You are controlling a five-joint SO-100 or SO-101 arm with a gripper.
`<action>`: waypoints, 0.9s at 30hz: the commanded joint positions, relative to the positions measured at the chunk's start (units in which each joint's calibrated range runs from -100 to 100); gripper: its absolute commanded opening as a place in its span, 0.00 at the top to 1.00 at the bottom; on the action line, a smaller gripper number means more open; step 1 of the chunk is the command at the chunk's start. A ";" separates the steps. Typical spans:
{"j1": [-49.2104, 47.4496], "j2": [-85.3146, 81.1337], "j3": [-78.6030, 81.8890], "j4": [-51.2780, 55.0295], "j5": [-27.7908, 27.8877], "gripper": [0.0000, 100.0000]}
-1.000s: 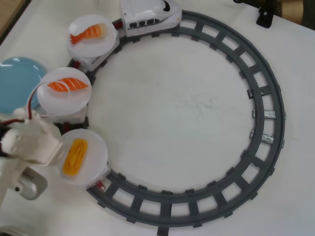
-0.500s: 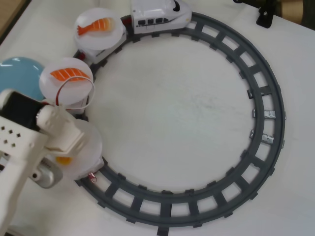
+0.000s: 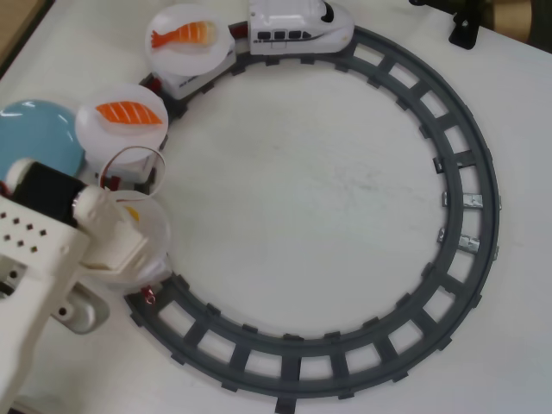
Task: Pick up the sushi from the Shinkansen and put it on the blue dish
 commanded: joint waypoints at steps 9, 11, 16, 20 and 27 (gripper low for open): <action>-5.88 7.17 -5.41 -5.95 -2.69 0.72; -5.53 11.49 -11.09 -5.44 -3.42 0.72; -5.44 22.02 -27.95 -3.24 -4.84 0.82; -6.32 28.24 -46.17 4.41 -5.78 0.96; -6.32 30.48 -59.51 8.06 -7.08 0.97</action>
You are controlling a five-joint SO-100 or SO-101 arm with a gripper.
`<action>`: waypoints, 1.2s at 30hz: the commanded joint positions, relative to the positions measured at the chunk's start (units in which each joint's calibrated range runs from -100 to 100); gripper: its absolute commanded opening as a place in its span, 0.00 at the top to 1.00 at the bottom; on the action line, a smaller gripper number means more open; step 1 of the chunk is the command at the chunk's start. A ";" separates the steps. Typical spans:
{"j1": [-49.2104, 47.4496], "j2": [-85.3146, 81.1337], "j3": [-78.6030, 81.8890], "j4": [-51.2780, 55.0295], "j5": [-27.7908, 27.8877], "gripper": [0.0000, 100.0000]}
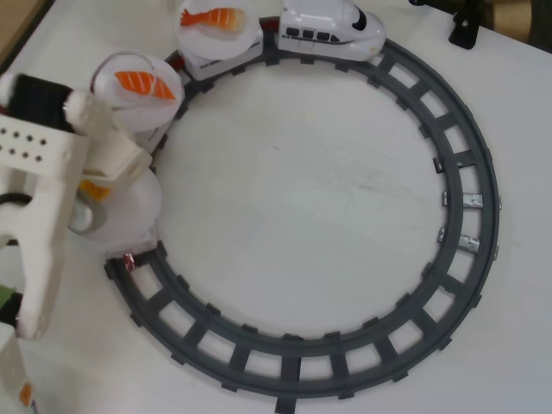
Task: Pick up the sushi from the Shinkansen and put it on the blue dish
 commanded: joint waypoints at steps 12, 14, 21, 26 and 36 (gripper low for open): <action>-6.98 -5.13 -4.71 1.17 -5.33 0.97; -9.18 -5.22 -4.71 1.17 -6.90 0.97; -16.05 -8.70 -0.39 1.17 -11.81 0.97; -20.71 -10.28 5.75 1.17 -15.21 0.97; -26.08 -4.22 4.94 0.49 -17.67 0.97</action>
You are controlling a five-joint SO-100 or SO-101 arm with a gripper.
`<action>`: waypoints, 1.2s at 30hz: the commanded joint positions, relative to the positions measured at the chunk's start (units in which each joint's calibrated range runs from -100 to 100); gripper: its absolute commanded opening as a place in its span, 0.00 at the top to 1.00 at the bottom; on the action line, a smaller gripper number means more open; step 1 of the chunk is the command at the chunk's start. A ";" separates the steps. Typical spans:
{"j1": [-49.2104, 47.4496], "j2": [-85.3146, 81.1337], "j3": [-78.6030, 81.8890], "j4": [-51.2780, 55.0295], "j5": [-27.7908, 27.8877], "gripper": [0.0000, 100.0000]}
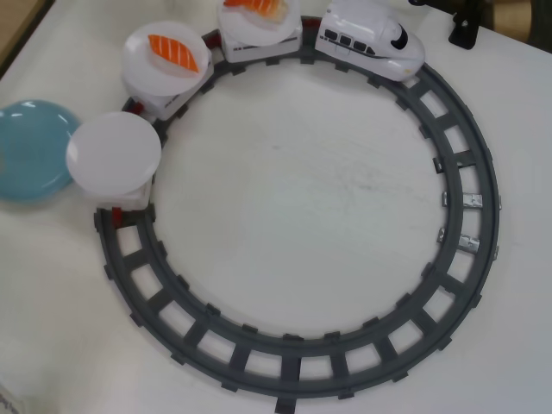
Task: Pick up the sushi from the Shinkansen and put it on the blue dish
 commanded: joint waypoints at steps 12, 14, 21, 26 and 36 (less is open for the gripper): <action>-2.46 16.26 -17.98 0.41 -1.75 0.97; -2.99 18.92 -20.50 0.41 -1.75 0.97; -2.28 29.12 -33.21 0.07 -1.75 0.97; -0.26 34.35 -40.70 -0.87 -2.06 0.97; 3.88 36.01 -42.32 -2.57 -2.17 0.97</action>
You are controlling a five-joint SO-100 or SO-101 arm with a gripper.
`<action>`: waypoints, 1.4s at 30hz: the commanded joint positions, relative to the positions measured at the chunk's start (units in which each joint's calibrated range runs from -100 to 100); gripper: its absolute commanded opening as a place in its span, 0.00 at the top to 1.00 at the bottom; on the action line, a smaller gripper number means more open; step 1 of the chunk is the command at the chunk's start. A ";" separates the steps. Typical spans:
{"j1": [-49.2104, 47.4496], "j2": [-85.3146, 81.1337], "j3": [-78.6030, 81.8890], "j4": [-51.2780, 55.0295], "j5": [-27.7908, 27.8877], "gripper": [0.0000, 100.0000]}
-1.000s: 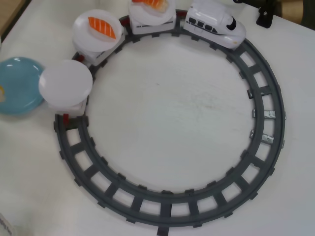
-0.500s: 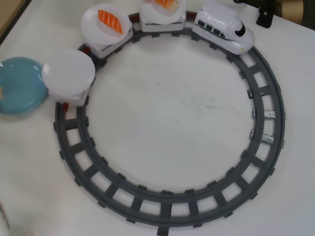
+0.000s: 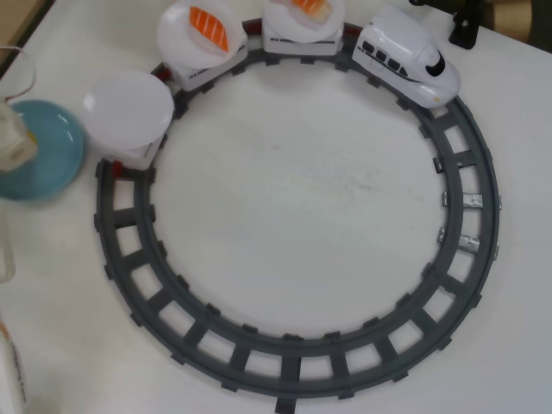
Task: Pick up the sushi from the Shinkansen and put it on the blue dish
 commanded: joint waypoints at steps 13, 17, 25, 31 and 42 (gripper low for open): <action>0.39 -0.85 -1.63 2.17 0.06 0.69; 0.39 -1.27 -1.54 2.25 0.06 0.67; 0.56 -6.08 -1.54 3.27 -1.19 0.67; 0.39 -16.78 7.03 3.27 -1.87 0.67; 0.56 -43.57 38.77 3.27 -7.68 0.67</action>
